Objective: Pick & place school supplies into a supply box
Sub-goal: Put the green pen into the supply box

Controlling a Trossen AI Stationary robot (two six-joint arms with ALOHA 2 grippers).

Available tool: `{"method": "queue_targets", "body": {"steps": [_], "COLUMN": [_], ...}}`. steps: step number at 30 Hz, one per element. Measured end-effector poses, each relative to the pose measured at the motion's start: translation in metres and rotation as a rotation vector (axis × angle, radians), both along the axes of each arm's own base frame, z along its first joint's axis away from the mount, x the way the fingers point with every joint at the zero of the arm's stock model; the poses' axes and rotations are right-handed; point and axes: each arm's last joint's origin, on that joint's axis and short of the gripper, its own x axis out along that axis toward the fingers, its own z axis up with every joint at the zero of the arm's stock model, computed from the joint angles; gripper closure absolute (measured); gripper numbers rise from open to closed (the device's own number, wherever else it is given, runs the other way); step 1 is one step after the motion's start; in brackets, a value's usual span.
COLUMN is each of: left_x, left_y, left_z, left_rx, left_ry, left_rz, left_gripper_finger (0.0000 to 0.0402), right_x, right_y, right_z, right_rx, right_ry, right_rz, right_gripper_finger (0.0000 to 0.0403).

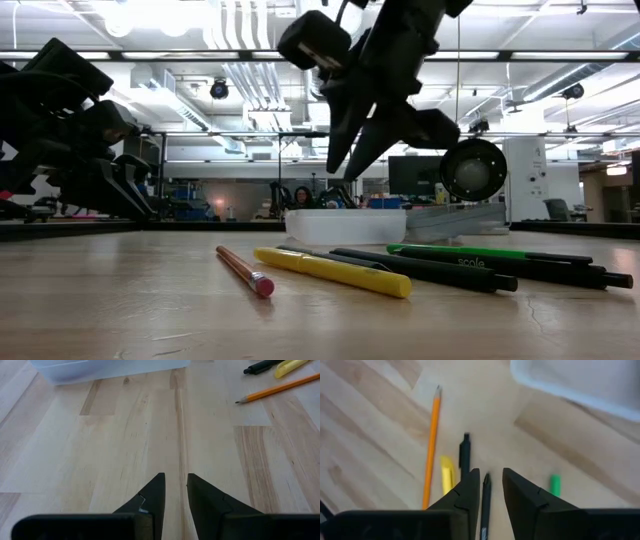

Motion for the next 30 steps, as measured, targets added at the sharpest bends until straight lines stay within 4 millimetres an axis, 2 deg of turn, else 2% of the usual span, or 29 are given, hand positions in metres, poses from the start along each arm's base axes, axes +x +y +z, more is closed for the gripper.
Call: {"method": "queue_targets", "body": {"steps": [6, 13, 22, 25, 30], "left_x": [0.000, 0.000, 0.000, 0.000, 0.000], "left_y": [0.000, 0.000, 0.000, 0.000, 0.000], "left_z": [0.000, 0.000, 0.000, 0.000, 0.000], "left_rx": [0.000, 0.000, 0.000, 0.000, 0.000], "left_ry": [0.000, 0.000, 0.000, 0.000, 0.000], "left_rz": [0.000, 0.000, 0.000, 0.000, 0.000], "left_gripper_finger": [0.0335, 0.0335, 0.0335, 0.0335, 0.0335], "right_x": [-0.004, -0.008, 0.025, 0.028, 0.020], "right_y": [0.020, 0.040, 0.055, 0.054, 0.050], "right_z": [0.000, 0.001, 0.013, 0.017, 0.015], "right_rx": [-0.011, 0.018, -0.013, -0.053, -0.107], "right_ry": [-0.003, -0.005, -0.077, 0.021, 0.225], "right_rz": [0.036, -0.003, 0.106, 0.130, 0.065], "right_gripper_finger": [0.0318, 0.0317, 0.0321, 0.0326, 0.0333]}}
